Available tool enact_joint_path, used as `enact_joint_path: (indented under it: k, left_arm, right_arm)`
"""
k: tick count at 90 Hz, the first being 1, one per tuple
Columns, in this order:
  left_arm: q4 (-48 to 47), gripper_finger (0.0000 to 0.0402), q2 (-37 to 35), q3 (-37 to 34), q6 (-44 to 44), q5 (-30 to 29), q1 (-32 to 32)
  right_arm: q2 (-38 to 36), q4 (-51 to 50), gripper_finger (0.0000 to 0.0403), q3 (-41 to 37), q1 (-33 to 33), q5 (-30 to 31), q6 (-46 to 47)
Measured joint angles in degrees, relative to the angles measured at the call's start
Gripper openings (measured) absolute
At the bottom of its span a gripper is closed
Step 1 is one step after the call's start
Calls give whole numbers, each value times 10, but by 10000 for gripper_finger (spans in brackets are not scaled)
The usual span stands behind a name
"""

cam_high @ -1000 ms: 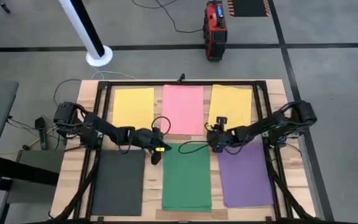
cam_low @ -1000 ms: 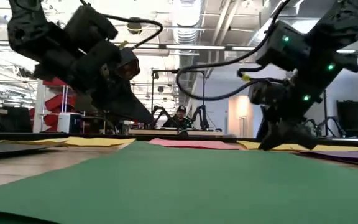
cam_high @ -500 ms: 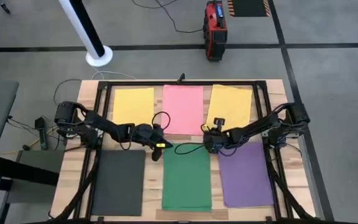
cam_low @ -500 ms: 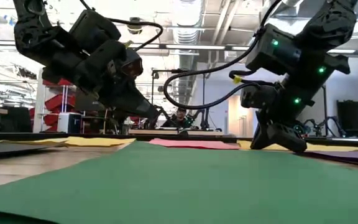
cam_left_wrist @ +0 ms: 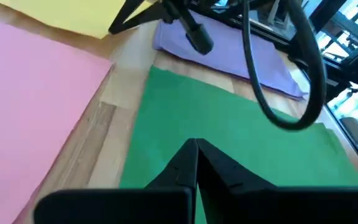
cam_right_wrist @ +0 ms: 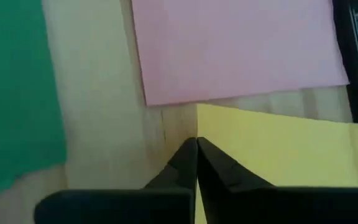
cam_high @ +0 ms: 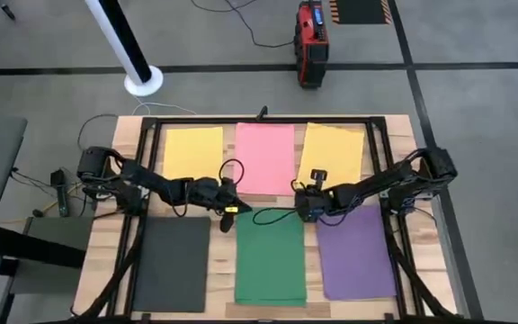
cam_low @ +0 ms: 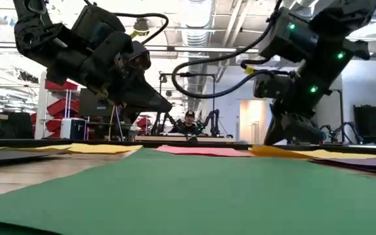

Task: Organize paper
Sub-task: Stack the right yellow colored paper on top of the left yellow colored paper

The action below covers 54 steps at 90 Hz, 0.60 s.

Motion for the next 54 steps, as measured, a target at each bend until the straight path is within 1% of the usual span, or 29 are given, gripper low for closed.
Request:
enact_joint_path:
  k: [7, 12, 22, 26, 31, 39, 48, 54]
  left_arm:
    - [4, 0, 0, 0, 9, -2, 0]
    - [15, 0, 0, 1, 34, -12, 2]
    - [-12, 0, 0, 24, 126, -80, 14]
    - [-34, 0, 0, 38, 161, -88, 25]
    - [-65, 3, 0, 60, 190, -76, 39]
    - [-108, 12, 0, 92, 211, -35, 56]
    - [-122, 23, 0, 110, 233, -8, 64]
    - [-123, 29, 0, 117, 241, -7, 67]
  right_arm:
    - [-20, -17, 0, 0, 9, 2, 19]
    - [-34, -25, 0, 0, 15, 2, 29]
    - [-61, -22, 0, 1, 17, -3, 33]
    - [-67, -22, 0, 1, 15, -21, 41]
    - [-70, -22, 1, 1, 8, -44, 63]
    - [-59, -24, 15, 1, 5, -72, 80]
    - [-25, -20, 46, 1, 15, -63, 80]
    - [0, -7, 68, 1, 20, -48, 79]
